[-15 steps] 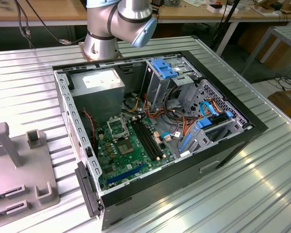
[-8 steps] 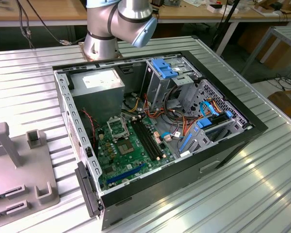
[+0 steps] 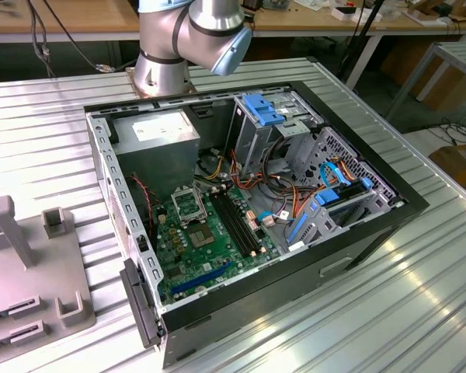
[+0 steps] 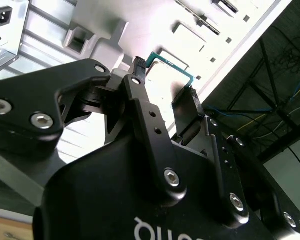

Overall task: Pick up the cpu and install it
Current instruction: 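Pick up the cpu and move it towards the insertion slot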

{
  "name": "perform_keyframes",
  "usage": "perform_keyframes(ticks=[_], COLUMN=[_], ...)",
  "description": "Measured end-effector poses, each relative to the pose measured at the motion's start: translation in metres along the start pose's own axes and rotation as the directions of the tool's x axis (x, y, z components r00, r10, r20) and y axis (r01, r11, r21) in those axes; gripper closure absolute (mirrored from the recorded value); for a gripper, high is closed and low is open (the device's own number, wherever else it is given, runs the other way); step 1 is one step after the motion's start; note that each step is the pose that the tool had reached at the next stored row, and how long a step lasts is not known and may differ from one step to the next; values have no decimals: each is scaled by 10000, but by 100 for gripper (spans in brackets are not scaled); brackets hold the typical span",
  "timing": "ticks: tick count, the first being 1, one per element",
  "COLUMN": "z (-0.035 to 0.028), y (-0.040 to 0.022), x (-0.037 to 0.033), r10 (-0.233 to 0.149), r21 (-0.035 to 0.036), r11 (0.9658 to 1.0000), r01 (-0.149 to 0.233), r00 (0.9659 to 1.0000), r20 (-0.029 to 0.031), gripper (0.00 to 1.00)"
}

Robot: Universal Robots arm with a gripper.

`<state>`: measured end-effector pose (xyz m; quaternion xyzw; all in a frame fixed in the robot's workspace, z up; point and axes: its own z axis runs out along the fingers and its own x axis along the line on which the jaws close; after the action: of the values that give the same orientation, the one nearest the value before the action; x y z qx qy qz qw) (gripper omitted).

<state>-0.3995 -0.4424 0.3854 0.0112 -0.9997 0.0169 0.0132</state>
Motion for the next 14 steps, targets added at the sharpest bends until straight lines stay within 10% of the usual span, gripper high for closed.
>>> perform_keyframes(ticks=[14], z=[-25], y=[-3], x=[-112], r10=[0], r21=[0], r11=[10000], r01=[0], r00=[10000], r20=[-1], gripper=[53])
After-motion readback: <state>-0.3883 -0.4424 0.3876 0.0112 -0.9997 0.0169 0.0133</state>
